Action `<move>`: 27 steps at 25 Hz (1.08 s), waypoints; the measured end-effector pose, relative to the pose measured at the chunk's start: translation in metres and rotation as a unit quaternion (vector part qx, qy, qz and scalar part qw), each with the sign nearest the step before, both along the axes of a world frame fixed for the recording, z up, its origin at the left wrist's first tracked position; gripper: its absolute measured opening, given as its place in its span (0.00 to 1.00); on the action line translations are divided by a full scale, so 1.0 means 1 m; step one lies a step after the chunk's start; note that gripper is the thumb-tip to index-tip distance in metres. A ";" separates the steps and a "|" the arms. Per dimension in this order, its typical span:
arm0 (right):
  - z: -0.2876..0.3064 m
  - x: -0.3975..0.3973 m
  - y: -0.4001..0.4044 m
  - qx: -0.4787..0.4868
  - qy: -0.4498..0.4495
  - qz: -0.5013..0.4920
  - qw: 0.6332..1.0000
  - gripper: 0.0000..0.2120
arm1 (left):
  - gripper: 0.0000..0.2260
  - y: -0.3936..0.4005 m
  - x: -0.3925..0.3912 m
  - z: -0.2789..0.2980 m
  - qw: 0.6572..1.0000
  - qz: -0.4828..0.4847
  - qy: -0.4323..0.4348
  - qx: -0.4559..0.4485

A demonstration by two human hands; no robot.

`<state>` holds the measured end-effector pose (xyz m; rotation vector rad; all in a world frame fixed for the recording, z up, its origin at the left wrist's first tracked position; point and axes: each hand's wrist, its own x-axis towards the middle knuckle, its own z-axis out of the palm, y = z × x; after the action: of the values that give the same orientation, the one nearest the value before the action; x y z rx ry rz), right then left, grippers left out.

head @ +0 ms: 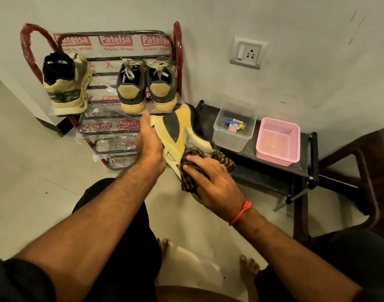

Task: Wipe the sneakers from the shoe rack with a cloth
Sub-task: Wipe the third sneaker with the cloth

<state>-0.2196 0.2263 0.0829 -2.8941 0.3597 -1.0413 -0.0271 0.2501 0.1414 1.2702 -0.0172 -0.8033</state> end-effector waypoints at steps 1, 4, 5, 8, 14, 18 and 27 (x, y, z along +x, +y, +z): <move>-0.007 -0.008 -0.001 0.004 0.035 0.031 0.999 0.16 | 0.30 0.002 0.008 0.000 1.000 0.019 0.006 -0.013; -0.012 -0.024 -0.012 0.066 0.058 0.025 0.996 0.14 | 0.29 0.010 0.018 0.000 0.999 0.036 -0.028 -0.012; -0.004 -0.026 -0.014 0.126 0.030 -0.008 0.992 0.15 | 0.27 0.012 0.015 0.002 0.999 0.029 -0.038 -0.013; 0.035 -0.022 -0.028 0.283 -0.058 -0.061 0.955 0.25 | 0.26 0.011 0.003 0.003 0.996 -0.013 -0.090 -0.007; 0.051 -0.028 -0.049 0.300 0.128 -0.071 0.943 0.18 | 0.31 0.006 -0.007 -0.002 0.991 -0.099 -0.094 -0.008; 0.057 -0.039 -0.062 0.201 0.097 -0.098 0.970 0.19 | 0.30 0.011 0.001 0.002 0.821 -0.077 -0.559 0.088; 0.053 -0.041 -0.072 0.163 0.064 -0.135 0.975 0.19 | 0.23 0.008 -0.029 -0.038 0.613 -0.363 -0.698 0.071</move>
<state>-0.2608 0.1544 0.1363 -2.6666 0.8633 -0.7374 -0.0562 0.2576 0.1036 1.7738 -1.8827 -0.2334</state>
